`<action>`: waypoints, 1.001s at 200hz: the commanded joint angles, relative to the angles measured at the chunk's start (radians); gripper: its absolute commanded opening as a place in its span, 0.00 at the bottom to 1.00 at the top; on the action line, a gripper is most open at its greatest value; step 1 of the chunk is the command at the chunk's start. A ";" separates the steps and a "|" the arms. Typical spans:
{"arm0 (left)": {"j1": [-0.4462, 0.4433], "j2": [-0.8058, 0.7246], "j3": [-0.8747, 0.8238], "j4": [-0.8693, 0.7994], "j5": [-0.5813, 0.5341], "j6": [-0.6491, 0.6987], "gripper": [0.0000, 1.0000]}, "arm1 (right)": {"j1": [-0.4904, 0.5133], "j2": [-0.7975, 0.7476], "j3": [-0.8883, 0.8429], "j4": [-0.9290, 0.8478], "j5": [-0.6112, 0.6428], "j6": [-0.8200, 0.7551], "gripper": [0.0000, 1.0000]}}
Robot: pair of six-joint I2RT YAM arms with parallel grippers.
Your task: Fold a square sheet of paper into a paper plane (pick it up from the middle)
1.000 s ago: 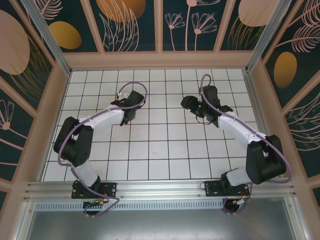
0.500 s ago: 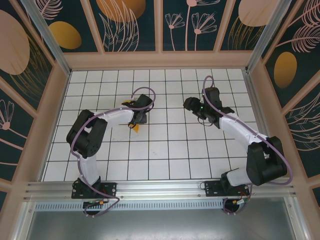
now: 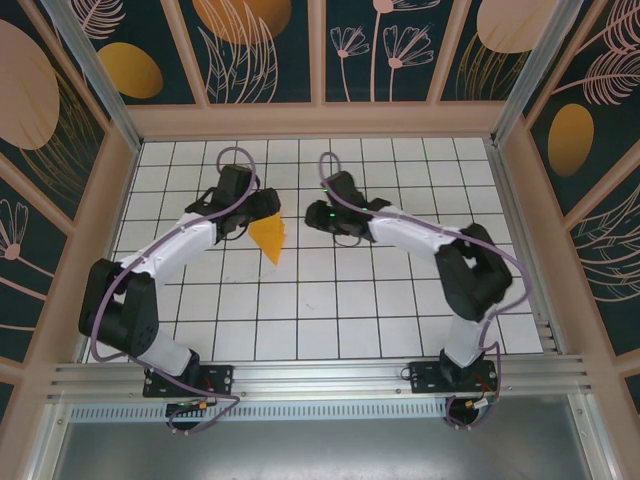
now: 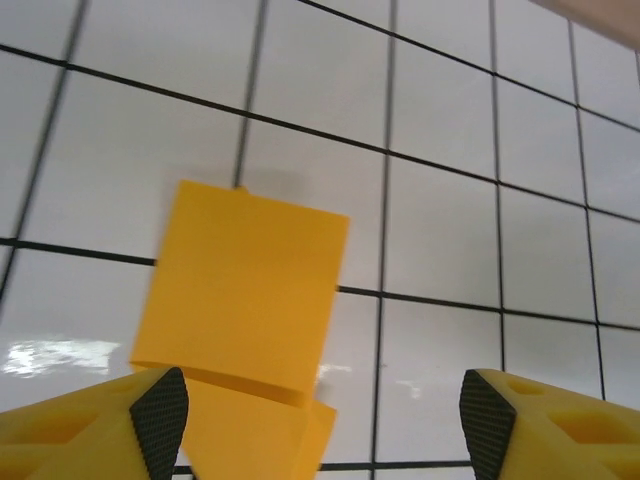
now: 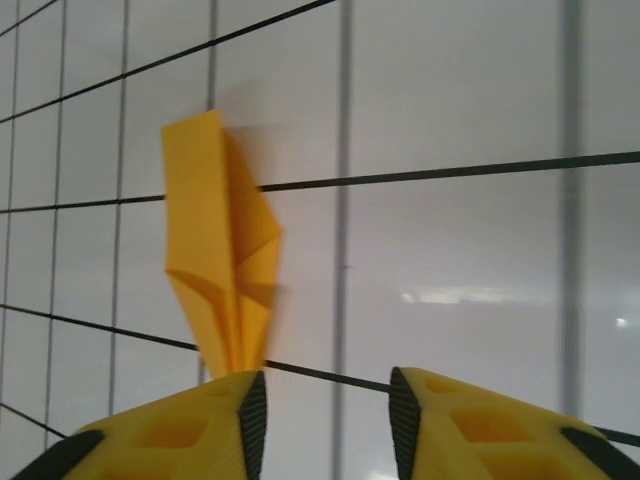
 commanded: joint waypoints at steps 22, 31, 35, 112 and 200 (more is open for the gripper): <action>0.149 -0.089 -0.153 0.027 0.048 -0.065 0.76 | 0.127 0.245 0.309 -0.071 -0.015 -0.005 0.25; 0.173 -0.106 -0.178 0.033 0.054 -0.074 0.77 | 0.134 0.291 0.360 -0.079 -0.035 0.001 0.23; 0.183 -0.112 -0.188 0.036 0.058 -0.075 0.77 | 0.134 0.310 0.378 -0.082 -0.040 0.005 0.22; 0.232 -0.144 -0.265 0.069 0.099 -0.099 0.79 | 0.100 0.493 0.508 -0.147 -0.040 -0.012 0.21; 0.232 -0.150 -0.277 0.075 0.172 -0.067 0.80 | 0.075 0.384 0.293 -0.246 -0.147 -0.414 0.20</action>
